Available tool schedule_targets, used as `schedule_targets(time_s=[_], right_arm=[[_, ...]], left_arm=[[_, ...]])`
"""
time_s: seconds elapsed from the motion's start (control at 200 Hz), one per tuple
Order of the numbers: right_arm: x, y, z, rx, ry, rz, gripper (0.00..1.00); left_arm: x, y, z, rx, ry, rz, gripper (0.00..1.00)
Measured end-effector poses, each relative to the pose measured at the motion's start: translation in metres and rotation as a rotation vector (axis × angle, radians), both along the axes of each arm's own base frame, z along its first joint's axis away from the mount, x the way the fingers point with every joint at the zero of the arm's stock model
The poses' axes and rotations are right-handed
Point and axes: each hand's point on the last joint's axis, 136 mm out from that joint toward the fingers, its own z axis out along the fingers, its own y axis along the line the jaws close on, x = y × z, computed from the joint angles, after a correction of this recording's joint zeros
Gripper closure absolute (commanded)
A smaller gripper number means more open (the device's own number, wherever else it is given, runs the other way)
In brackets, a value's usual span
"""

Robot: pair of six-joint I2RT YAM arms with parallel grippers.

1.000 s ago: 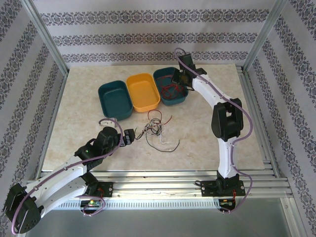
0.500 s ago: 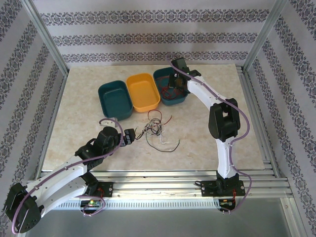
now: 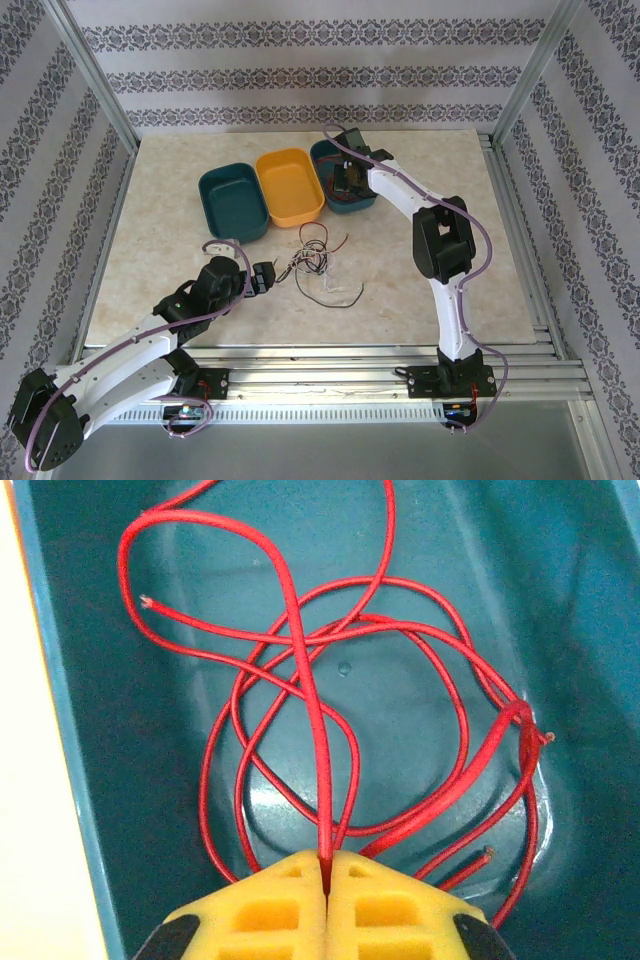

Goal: Untangle the cables

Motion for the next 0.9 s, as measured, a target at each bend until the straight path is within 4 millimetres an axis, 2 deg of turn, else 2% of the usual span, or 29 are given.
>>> schedule_targets(time_s=[0.105,0.285,0.45,0.66,0.784,0.899], right_arm=[[-0.001,0.000,0.000,-0.008,0.001,0.011,0.79],[-0.013,-0.003,0.001,-0.026,0.012,0.027,0.70],[-0.029,-0.004,0.033,-0.023,-0.034,0.043,0.64],[-0.058,-0.014,0.081,0.010,-0.118,0.028,0.63],[-0.082,-0.022,0.089,0.034,-0.135,0.008,0.57],[-0.108,-0.025,0.084,0.046,-0.122,0.003,0.44]], left_arm=[[0.000,0.000,0.000,0.000,0.000,0.000,0.01],[0.001,-0.003,-0.001,-0.007,0.004,-0.011,0.01],[0.002,-0.015,-0.004,-0.028,0.016,-0.060,0.01],[0.007,-0.040,-0.011,-0.010,0.058,-0.176,0.00],[0.021,-0.059,-0.004,0.013,0.065,-0.241,0.04],[0.034,-0.074,-0.004,0.033,0.074,-0.285,0.08]])
